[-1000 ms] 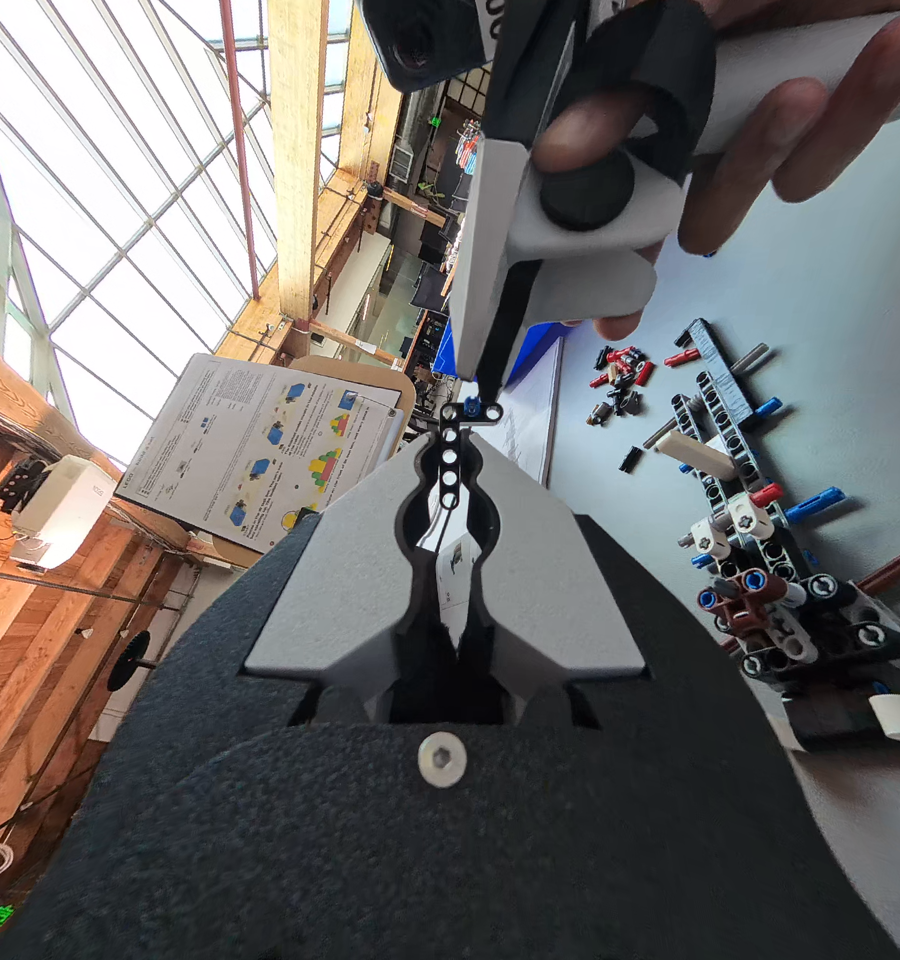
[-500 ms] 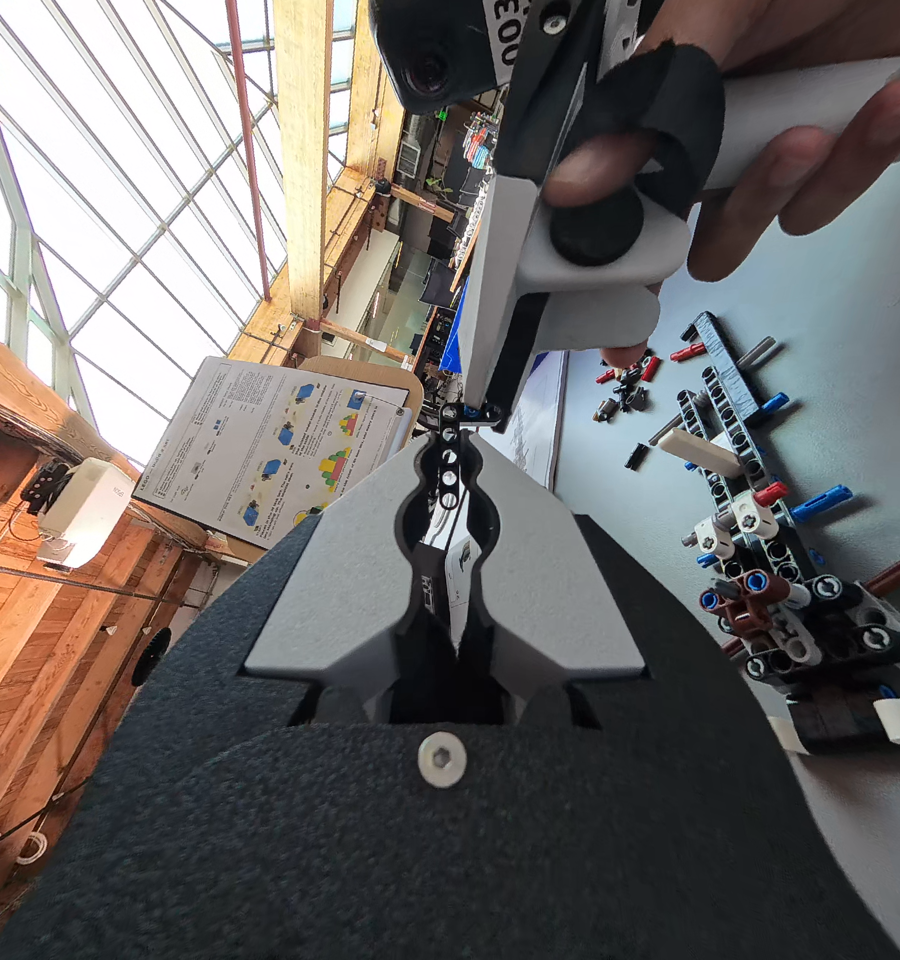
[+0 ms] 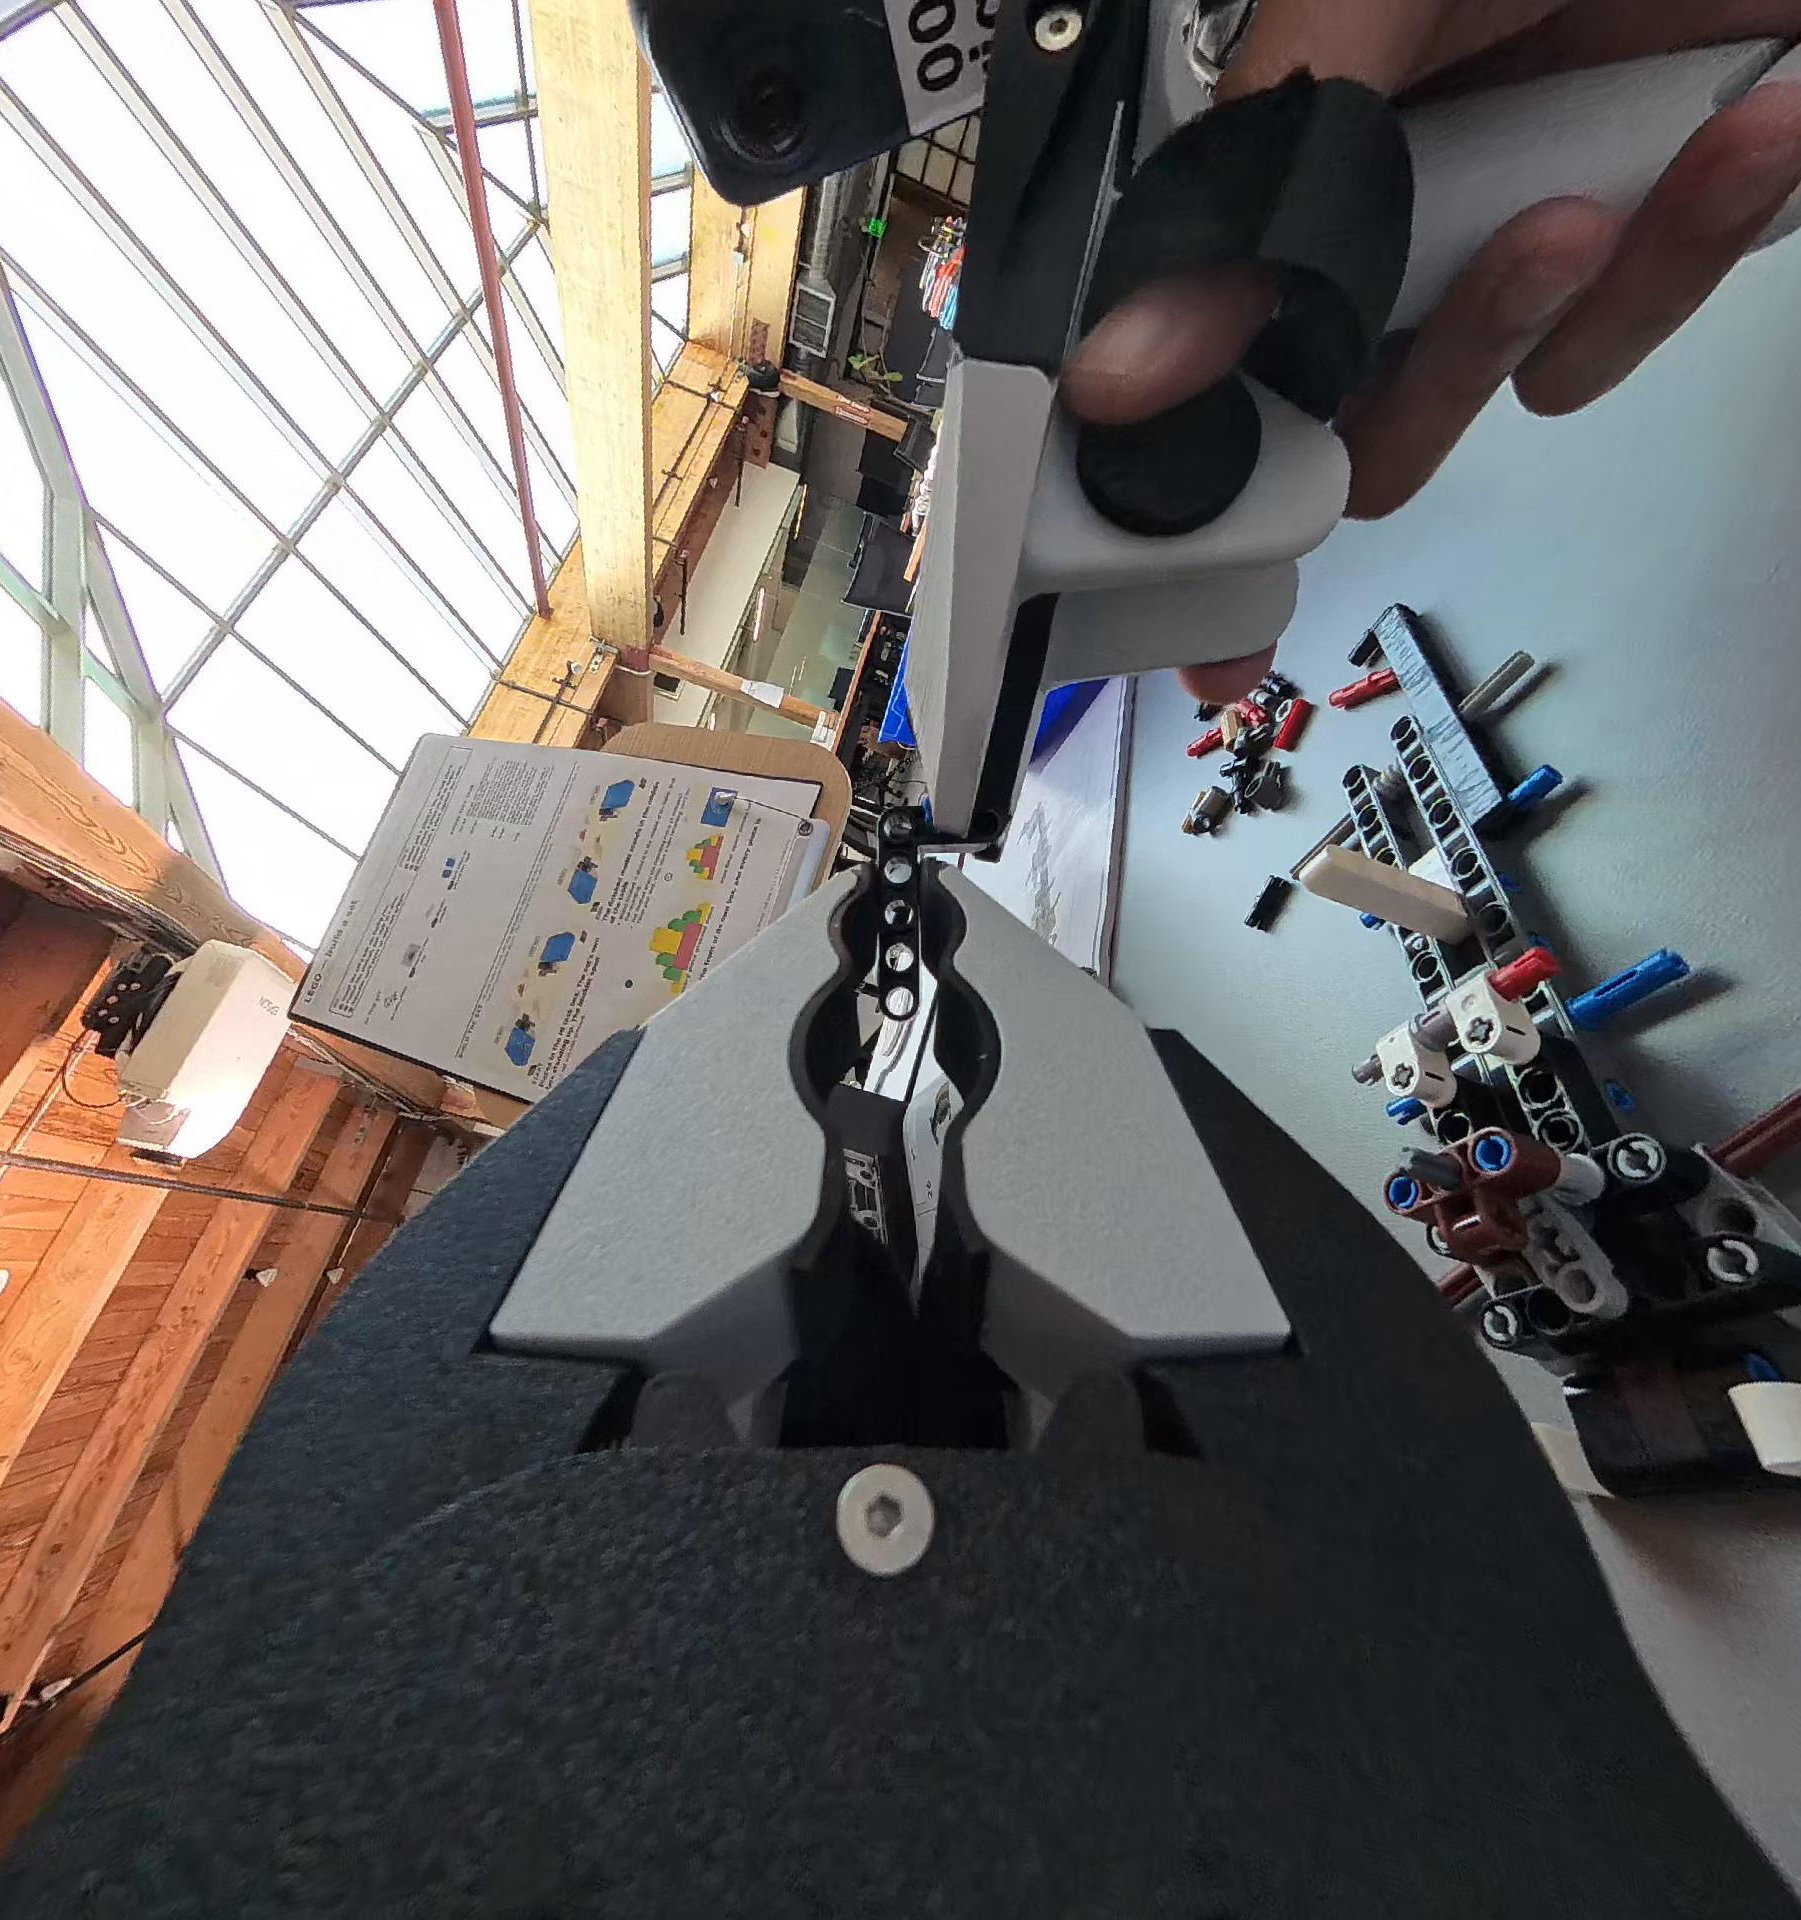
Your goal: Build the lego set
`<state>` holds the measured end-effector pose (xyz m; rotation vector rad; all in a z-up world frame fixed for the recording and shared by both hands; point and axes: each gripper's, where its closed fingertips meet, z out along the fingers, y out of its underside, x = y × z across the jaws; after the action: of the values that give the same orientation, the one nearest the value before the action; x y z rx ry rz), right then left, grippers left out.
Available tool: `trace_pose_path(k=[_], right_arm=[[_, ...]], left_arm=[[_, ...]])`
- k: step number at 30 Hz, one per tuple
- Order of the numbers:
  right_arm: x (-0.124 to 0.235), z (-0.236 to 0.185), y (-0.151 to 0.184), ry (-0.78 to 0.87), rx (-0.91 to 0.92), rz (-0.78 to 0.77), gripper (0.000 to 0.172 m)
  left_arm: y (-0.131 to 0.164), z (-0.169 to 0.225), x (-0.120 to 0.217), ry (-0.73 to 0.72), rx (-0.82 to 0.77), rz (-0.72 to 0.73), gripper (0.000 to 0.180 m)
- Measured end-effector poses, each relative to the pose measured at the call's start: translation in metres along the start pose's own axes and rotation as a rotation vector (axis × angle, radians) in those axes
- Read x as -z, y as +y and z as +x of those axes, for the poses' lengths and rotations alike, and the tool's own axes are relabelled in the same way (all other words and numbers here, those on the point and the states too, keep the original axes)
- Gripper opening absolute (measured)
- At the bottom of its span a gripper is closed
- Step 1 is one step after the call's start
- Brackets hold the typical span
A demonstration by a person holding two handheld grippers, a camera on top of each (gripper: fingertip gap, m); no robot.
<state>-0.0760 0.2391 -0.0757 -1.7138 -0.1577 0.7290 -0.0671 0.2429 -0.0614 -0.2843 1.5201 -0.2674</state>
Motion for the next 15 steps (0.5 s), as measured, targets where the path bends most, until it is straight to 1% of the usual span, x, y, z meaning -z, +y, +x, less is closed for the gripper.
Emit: trace_pose_path(k=[1, 2, 4, 7, 9, 12, 15], right_arm=[[0.0000, -0.0005, 0.0009, -0.001, 0.001, -0.009, 0.021], [0.0007, 0.0002, 0.0010, 0.002, 0.005, -0.012, 0.015], [0.0008, -0.0004, 0.0012, -0.005, -0.012, -0.011, 0.015], [0.0018, -0.0004, 0.0036, 0.008, 0.020, -0.028, 0.014], [0.0009, 0.0004, 0.0042, 0.012, 0.019, -0.027, 0.014], [0.0023, 0.0019, 0.0018, -0.025, -0.044, 0.003, 0.014], [0.0044, 0.0022, 0.0004, -0.067, -0.118, 0.035, 0.014]], left_arm=[[-0.0015, 0.0006, 0.0008, 0.004, 0.002, 0.010, 0.005], [-0.0027, 0.0006, 0.0016, 0.003, 0.000, 0.015, 0.005], [-0.0027, 0.0005, 0.0015, -0.007, -0.028, 0.002, 0.005], [-0.0027, 0.0025, 0.0013, -0.012, -0.058, -0.005, 0.006], [-0.0019, 0.0029, 0.0013, -0.006, -0.042, 0.002, 0.005], [-0.0009, 0.0042, -0.0016, 0.013, -0.011, 0.021, 0.006], [-0.0006, 0.0037, -0.0007, 0.051, 0.086, 0.055, 0.006]])
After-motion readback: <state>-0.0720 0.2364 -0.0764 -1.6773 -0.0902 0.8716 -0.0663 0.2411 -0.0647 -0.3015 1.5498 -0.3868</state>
